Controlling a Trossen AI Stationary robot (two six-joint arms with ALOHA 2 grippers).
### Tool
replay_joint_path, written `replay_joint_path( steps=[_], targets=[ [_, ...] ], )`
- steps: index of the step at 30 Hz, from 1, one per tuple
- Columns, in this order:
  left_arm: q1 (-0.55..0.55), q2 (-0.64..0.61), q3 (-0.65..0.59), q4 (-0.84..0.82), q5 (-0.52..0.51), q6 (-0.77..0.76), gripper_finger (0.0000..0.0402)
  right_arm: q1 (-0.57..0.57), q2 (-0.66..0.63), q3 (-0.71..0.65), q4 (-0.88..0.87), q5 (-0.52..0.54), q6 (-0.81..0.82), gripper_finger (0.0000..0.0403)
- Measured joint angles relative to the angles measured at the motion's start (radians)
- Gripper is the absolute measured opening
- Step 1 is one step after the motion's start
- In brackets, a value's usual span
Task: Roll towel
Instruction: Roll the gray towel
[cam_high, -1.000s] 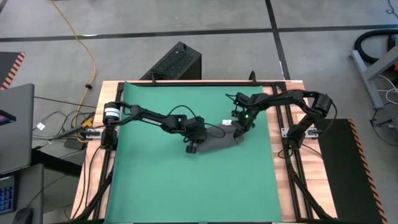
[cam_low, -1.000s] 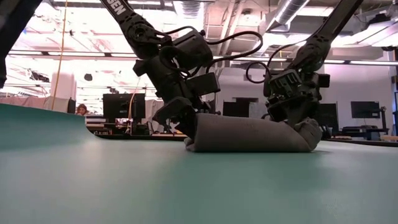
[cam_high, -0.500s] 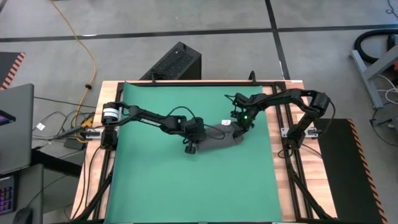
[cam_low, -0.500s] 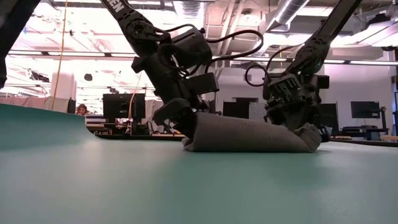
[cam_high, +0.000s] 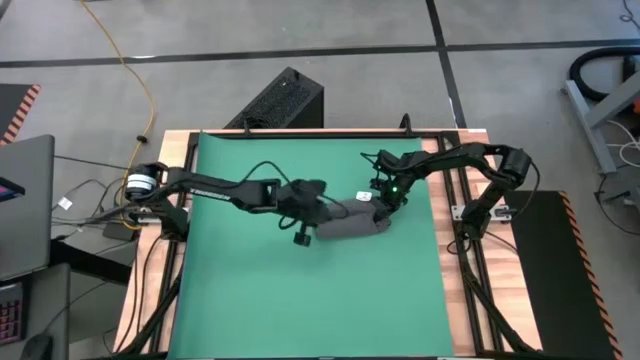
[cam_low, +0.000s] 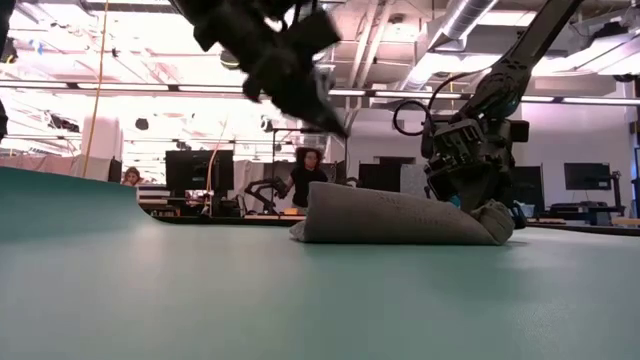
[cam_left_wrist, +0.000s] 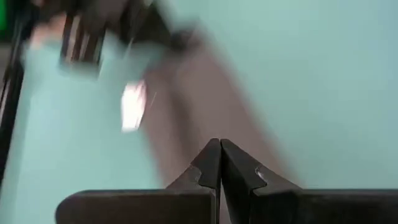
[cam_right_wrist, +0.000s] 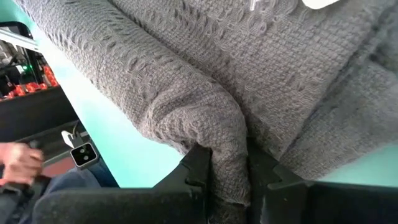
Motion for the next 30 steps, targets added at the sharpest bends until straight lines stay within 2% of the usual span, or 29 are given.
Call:
replay_joint_path(
  steps=[3, 5, 8, 14, 18, 21, 30],
  targets=[
    [-0.03, 0.028, 0.003, 0.115, 0.114, -0.02, 0.0, 0.004, 0.0, 0.0, 0.001, 0.003, -0.005, 0.0067],
    [-0.044, 0.063, 0.004, 0.12, 0.123, -0.066, 0.0, 0.007, 0.0, 0.0, 0.003, 0.007, -0.011, 0.0067],
    [-0.055, 0.116, 0.004, 0.112, 0.041, -0.093, 0.0, 0.011, 0.0, 0.0, 0.005, 0.013, -0.02, 0.0067],
    [-0.071, 0.185, 0.007, 0.163, -0.023, -0.084, 0.0, 0.012, 0.001, 0.0, 0.004, 0.013, -0.027, 0.0067],
    [-0.064, 0.193, 0.006, 0.096, -0.046, -0.085, 0.0, 0.013, 0.001, 0.0, 0.004, 0.013, -0.029, 0.0067],
    [-0.052, 0.207, 0.009, 0.062, -0.108, -0.103, 0.0, 0.013, 0.001, 0.0, 0.003, 0.013, -0.029, 0.0067],
    [-0.001, 0.207, 0.008, 0.02, -0.051, -0.204, 0.0, 0.016, 0.001, 0.0, 0.002, 0.013, -0.03, 0.0067]
  ],
)
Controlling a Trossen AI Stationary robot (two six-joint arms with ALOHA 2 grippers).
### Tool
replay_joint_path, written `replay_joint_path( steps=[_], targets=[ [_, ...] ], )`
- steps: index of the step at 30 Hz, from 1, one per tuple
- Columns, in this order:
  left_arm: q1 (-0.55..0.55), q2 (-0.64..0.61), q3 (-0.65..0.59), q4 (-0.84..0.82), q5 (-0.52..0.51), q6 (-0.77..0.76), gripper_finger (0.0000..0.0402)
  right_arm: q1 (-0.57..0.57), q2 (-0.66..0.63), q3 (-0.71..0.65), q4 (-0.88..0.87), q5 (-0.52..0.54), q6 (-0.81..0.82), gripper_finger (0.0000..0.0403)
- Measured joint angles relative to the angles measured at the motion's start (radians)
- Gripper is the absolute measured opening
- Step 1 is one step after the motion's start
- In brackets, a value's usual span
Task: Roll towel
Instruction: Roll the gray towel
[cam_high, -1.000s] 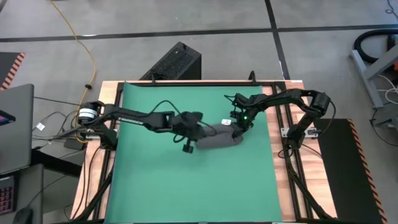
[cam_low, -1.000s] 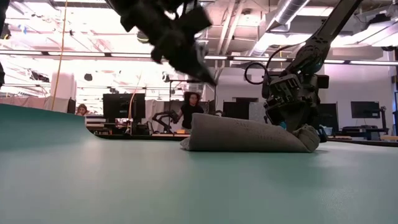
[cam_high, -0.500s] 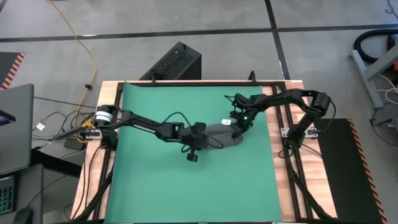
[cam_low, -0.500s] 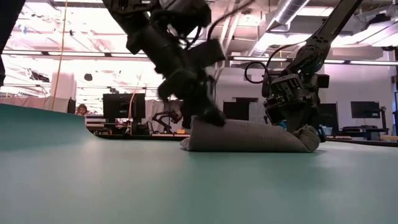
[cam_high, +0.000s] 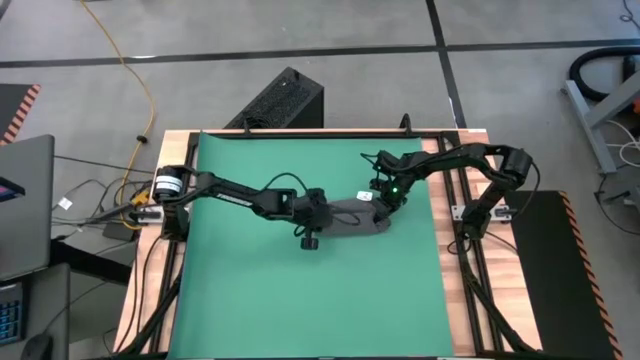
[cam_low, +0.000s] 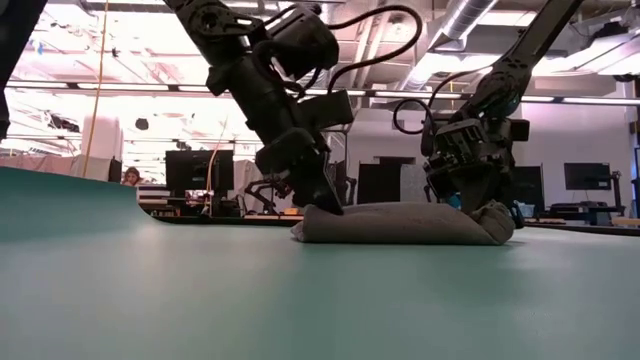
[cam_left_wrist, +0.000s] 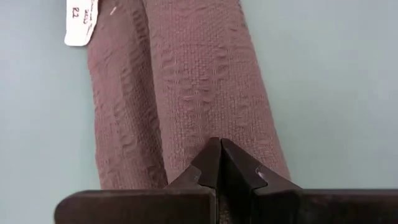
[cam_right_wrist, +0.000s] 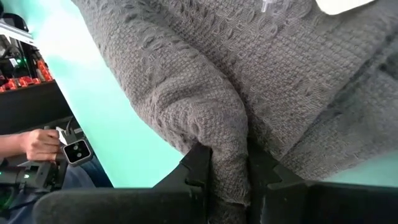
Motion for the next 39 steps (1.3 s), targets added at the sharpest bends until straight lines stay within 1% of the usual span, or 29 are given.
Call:
replay_joint_path(
  steps=[4, 8, 9, 14, 16, 18, 24, 29, 33, 35, 38, 39],
  targets=[
    [0.008, 0.0, -0.016, -0.008, 0.001, -0.027, 0.0, 0.006, 0.0, 0.0, 0.006, 0.003, 0.0, 0.0067],
    [0.007, -0.001, -0.063, -0.002, 0.004, -0.053, 0.0, 0.005, -0.002, -0.001, 0.022, 0.002, -0.007, 0.0069],
    [0.007, -0.003, -0.077, 0.003, 0.012, -0.062, 0.0, 0.003, -0.002, -0.001, 0.03, 0.003, -0.007, 0.0078],
    [0.008, -0.008, -0.139, 0.052, 0.021, -0.094, 0.0, -0.014, -0.002, 0.0, 0.037, 0.002, -0.003, 0.0153],
    [0.008, -0.007, -0.146, 0.057, 0.021, -0.104, 0.0, -0.018, -0.002, 0.0, 0.037, 0.003, -0.007, 0.017],
    [0.008, -0.006, -0.146, 0.059, 0.02, -0.105, 0.0, -0.02, -0.002, 0.004, 0.034, 0.003, -0.026, 0.0178],
    [0.008, -0.005, -0.147, 0.055, 0.02, -0.096, 0.0, -0.035, -0.041, 0.049, -0.008, 0.038, -0.121, 0.0171],
    [0.008, -0.004, -0.149, 0.053, 0.02, -0.09, 0.0, -0.097, -0.136, 0.085, -0.138, 0.117, -0.234, 0.0162],
    [0.007, -0.003, -0.149, 0.037, 0.022, -0.09, 0.0, -0.147, -0.227, 0.084, -0.196, 0.165, -0.347, 0.0162],
    [0.007, -0.003, -0.149, 0.037, 0.023, -0.09, 0.0, -0.156, -0.273, 0.084, -0.208, 0.15, -0.419, 0.0162],
    [0.007, -0.003, -0.149, 0.037, 0.024, -0.079, 0.0, -0.134, -0.343, 0.084, -0.191, 0.045, -0.504, 0.0162],
    [0.007, -0.003, -0.149, 0.038, 0.025, -0.079, 0.0, -0.115, -0.365, 0.086, -0.183, 0.031, -0.527, 0.0162]
  ],
)
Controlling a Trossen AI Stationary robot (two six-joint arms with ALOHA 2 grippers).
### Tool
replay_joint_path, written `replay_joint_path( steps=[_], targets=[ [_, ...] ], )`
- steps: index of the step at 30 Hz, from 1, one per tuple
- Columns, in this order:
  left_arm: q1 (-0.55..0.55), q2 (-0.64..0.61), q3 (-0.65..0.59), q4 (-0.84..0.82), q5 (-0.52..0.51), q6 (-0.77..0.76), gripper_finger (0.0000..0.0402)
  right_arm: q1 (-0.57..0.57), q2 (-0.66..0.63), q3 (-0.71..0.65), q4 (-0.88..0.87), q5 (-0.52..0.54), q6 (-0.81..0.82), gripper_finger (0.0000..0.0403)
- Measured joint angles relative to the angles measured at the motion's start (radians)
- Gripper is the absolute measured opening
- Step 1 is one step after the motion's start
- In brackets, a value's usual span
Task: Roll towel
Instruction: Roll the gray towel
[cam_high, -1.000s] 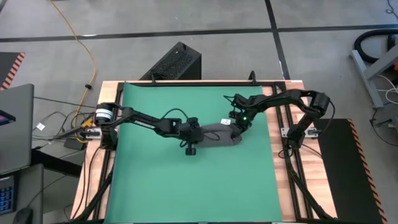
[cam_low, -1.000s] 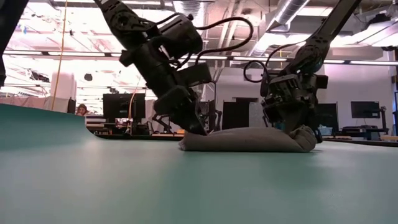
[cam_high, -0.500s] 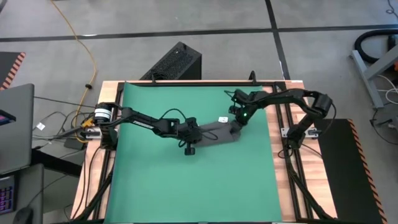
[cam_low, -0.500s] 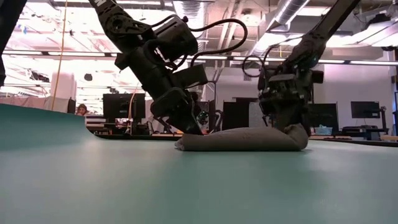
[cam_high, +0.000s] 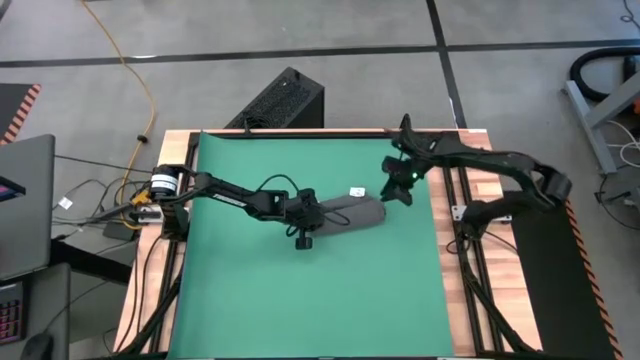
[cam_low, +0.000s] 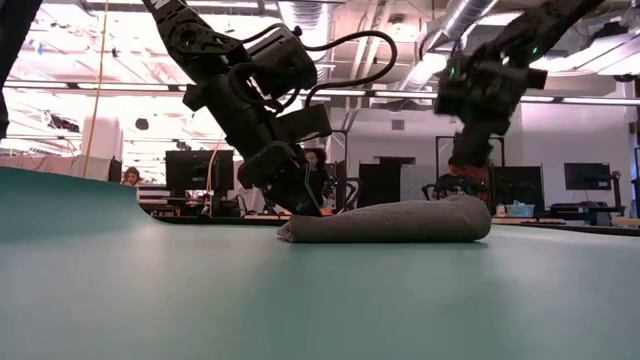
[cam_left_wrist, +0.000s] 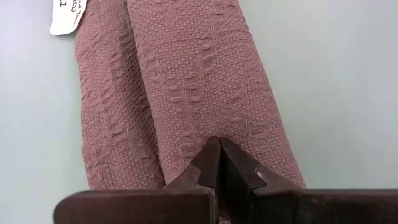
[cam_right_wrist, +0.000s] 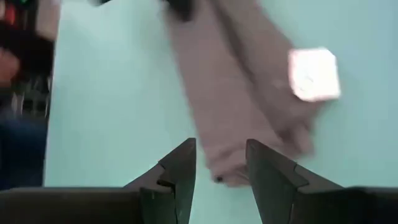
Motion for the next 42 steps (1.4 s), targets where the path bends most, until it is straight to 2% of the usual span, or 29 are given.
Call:
replay_joint_path(
  steps=[2, 5, 8, 12, 15, 22, 30, 34, 36, 38, 42],
  targets=[
    [0.0, 0.0, 0.0, -0.001, 0.005, 0.0, 0.0, 0.059, -0.033, 0.0, 0.001, 0.029, -0.066, 0.0164],
    [0.0, 0.0, 0.0, -0.001, 0.023, 0.0, 0.0, 0.178, -0.06, 0.0, -0.01, 0.166, -0.222, 0.0179],
    [0.0, 0.0, 0.0, -0.003, 0.025, 0.0, 0.0, 0.306, -0.058, 0.0, 0.02, 0.309, -0.357, 0.0211],
    [0.001, 0.0, 0.0, -0.006, 0.029, 0.0, 0.0, 0.44, -0.022, 0.0, 0.106, 0.496, -0.425, 0.0257],
    [0.001, 0.0, 0.0, -0.008, 0.03, 0.0, 0.0, 0.497, 0.017, 0.0, 0.105, 0.584, -0.457, 0.0273],
    [0.001, 0.0, 0.0, -0.01, 0.03, 0.001, 0.0, 0.507, 0.123, -0.024, 0.112, 0.687, -0.462, 0.0275],
    [0.001, 0.0, 0.0, -0.011, 0.03, 0.001, 0.0, 0.473, 0.246, -0.022, 0.185, 0.675, -0.463, 0.0276],
    [0.001, 0.0, 0.0, -0.013, 0.031, 0.0, 0.0, 0.486, 0.315, -0.021, 0.196, 0.71, -0.459, 0.0275],
    [0.001, 0.0, 0.0, -0.013, 0.031, 0.0, 0.0, 0.499, 0.344, -0.017, 0.192, 0.756, -0.432, 0.0267],
    [0.001, 0.0, 0.0, -0.013, 0.033, 0.0, 0.0, 0.513, 0.356, -0.018, 0.186, 0.803, -0.403, 0.0241],
    [0.0, 0.0, 0.0, -0.014, 0.038, -0.001, 0.0, 0.517, 0.353, -0.019, 0.184, 0.838, -0.375, 0.0141]
  ],
)
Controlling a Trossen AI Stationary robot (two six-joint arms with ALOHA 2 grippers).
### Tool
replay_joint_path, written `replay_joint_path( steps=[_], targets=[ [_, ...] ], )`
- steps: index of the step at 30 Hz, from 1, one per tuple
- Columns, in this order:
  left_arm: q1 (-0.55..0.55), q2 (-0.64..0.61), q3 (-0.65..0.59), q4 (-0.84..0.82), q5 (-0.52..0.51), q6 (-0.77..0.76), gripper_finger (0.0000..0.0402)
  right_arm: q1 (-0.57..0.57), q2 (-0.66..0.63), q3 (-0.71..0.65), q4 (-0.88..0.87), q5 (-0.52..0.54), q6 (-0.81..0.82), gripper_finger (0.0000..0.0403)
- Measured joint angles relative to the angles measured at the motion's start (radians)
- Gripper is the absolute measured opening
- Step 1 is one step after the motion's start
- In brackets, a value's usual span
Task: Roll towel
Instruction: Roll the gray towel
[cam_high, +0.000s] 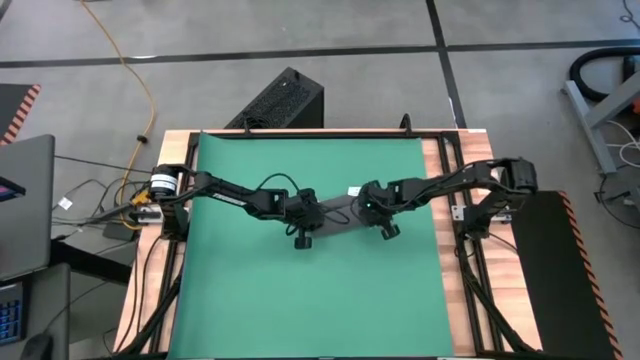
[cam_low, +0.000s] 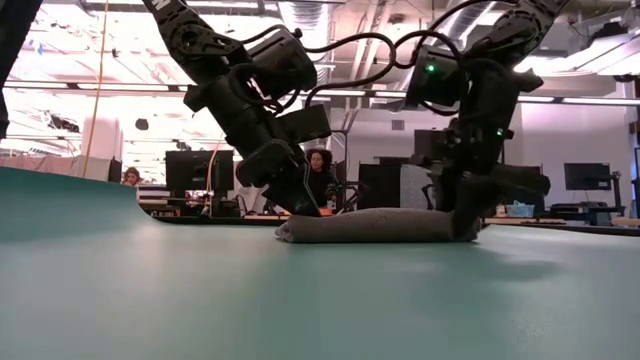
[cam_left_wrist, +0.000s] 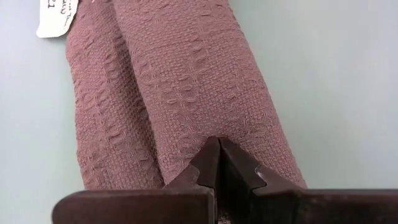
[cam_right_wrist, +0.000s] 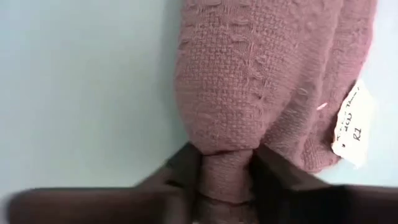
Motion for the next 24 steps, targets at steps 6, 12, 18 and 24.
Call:
replay_joint_path(
  steps=[6, 12, 18, 24],
  targets=[
    [0.001, 0.0, 0.0, 0.003, 0.069, -0.047, 0.0, -0.014, -0.07, 0.011, -0.061, -0.087, -0.002, 0.0062],
    [0.0, 0.002, 0.0, 0.035, 0.152, -0.089, 0.0, -0.09, -0.135, 0.044, -0.158, -0.256, 0.032, 0.0062],
    [0.0, 0.004, -0.001, 0.068, 0.212, -0.141, 0.0, -0.199, -0.095, 0.104, -0.266, -0.501, 0.102, 0.0062],
    [0.0, 0.005, -0.003, 0.066, 0.317, -0.165, 0.0, -0.25, 0.005, 0.151, -0.317, -0.672, 0.159, 0.0062]
  ],
)
